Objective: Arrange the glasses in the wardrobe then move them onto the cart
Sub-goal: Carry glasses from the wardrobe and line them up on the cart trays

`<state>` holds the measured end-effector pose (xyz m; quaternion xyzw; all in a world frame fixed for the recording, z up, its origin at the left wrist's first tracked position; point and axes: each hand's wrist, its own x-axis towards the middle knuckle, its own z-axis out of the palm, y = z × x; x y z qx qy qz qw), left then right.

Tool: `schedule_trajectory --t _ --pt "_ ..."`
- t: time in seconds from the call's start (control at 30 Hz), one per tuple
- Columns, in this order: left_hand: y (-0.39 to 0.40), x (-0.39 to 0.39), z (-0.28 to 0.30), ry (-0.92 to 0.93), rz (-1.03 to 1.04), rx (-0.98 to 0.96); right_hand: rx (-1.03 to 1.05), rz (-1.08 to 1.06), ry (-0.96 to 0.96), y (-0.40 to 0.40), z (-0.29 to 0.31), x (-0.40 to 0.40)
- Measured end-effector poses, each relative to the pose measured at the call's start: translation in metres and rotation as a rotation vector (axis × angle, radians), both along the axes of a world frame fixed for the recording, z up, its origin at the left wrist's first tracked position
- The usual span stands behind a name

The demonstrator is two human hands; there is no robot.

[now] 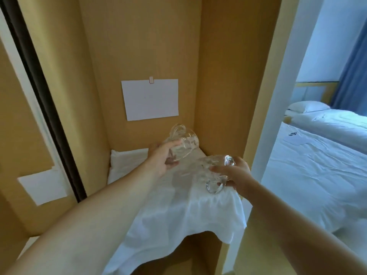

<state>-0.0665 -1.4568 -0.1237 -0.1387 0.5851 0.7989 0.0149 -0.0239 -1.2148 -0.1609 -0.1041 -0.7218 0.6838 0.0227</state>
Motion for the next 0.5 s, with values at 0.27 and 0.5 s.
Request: schedule_trajectory --t 0.27,0.5 --pt "0.065 0.049 0.022 0.057 -0.299 0.128 -0.498 -0.165 0.074 0.076 0.015 0.097" --pt "0.181 0.076 0.04 0.104 -0.596 0.247 -0.917 -0.385 0.203 0.158 0.032 0.157"
